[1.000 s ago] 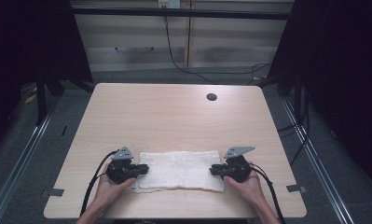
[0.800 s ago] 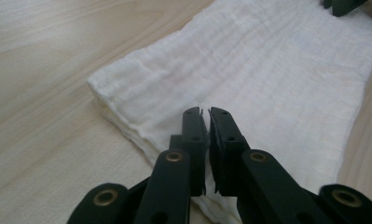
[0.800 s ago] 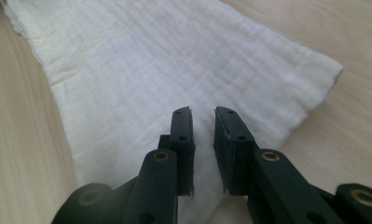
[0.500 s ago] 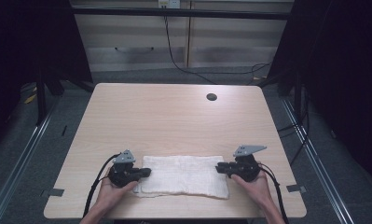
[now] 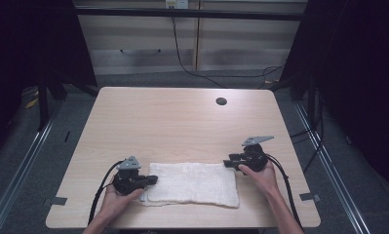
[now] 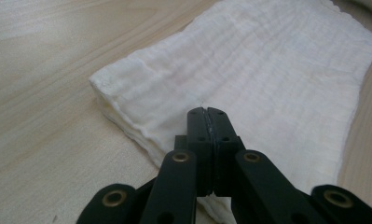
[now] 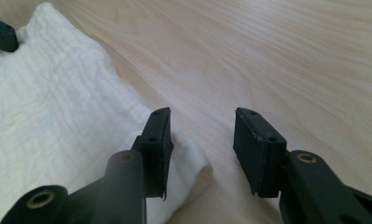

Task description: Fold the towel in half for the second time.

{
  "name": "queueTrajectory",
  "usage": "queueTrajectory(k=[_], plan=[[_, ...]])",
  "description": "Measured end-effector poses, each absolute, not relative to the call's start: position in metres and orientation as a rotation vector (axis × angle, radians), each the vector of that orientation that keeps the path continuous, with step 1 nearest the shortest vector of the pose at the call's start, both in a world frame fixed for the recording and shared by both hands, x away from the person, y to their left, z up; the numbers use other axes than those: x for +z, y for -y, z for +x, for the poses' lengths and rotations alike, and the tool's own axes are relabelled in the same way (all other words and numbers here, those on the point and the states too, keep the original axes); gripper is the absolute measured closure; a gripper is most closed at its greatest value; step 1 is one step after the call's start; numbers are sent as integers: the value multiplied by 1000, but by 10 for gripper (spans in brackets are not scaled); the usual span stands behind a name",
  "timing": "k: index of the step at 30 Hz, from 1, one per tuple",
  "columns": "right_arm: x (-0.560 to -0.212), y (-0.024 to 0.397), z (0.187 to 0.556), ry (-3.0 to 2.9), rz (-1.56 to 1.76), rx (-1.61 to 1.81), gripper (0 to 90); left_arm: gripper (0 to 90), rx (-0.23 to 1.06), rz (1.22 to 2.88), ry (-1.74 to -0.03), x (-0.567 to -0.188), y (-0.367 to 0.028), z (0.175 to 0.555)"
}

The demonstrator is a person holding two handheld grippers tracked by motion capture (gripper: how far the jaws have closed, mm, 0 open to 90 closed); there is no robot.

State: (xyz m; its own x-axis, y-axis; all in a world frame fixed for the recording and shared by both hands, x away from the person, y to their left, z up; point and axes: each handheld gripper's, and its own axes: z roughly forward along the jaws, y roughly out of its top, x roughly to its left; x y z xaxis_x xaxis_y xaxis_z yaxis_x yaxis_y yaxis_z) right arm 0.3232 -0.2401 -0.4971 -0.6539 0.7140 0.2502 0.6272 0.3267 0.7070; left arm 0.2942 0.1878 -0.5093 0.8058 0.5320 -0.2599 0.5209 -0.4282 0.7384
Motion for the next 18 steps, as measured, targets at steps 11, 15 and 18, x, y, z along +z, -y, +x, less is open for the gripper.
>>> queueTrajectory(k=[11, 15, 18], plan=[[-503, 236, 324, -2536, 1214, 1198, 660, 890, 21, 2103, -791, -509, -188, 293], [-504, 237, 321, -2544, 1209, 1200, 822, 889, 14, 2099, -803, -509, -188, 292], [-505, 237, 319, -2545, 1216, 1208, 876, 871, 9, 2108, -788, -508, -188, 292]])
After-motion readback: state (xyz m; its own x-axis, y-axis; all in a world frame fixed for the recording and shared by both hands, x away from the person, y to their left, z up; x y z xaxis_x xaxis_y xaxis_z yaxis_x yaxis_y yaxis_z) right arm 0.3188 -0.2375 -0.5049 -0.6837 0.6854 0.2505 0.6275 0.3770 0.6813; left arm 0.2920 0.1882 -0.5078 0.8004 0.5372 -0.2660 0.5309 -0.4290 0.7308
